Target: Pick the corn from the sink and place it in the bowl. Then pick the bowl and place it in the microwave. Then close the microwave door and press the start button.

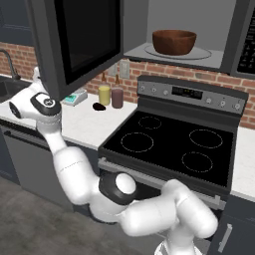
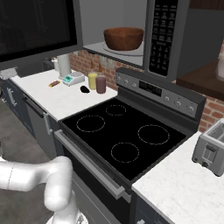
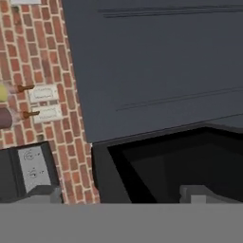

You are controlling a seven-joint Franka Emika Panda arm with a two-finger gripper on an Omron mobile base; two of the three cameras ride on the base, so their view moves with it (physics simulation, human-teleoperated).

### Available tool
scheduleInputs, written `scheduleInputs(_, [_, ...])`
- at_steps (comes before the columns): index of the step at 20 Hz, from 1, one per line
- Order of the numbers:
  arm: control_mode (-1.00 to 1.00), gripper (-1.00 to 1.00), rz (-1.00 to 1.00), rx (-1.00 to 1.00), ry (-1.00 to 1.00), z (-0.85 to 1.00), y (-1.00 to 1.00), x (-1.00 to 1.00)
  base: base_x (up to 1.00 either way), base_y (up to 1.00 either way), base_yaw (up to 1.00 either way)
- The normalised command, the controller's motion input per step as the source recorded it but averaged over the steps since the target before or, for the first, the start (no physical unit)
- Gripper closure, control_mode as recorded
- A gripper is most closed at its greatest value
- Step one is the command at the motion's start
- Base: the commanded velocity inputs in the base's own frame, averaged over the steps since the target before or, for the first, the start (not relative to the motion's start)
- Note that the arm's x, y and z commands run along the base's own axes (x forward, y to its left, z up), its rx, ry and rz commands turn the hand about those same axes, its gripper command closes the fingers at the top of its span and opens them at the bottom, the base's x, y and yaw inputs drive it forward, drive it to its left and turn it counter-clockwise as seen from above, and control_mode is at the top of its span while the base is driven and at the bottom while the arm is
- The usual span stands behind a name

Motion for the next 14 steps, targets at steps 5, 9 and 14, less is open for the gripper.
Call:
scheduleInputs(5, [-1.0, -1.0, 0.0, 0.19, -0.06, 0.24, -1.0, -0.63, 0.0, 0.0, 0.0])
scheduleInputs(9, [-1.0, -1.0, 0.0, 0.21, -0.08, 0.25, -1.0, -0.62, 0.0, 0.0, 0.0])
scheduleInputs(14, [-1.0, -1.0, 0.0, 0.24, -0.07, 0.37, -1.0, -0.44, 0.0, 0.0, 0.0])
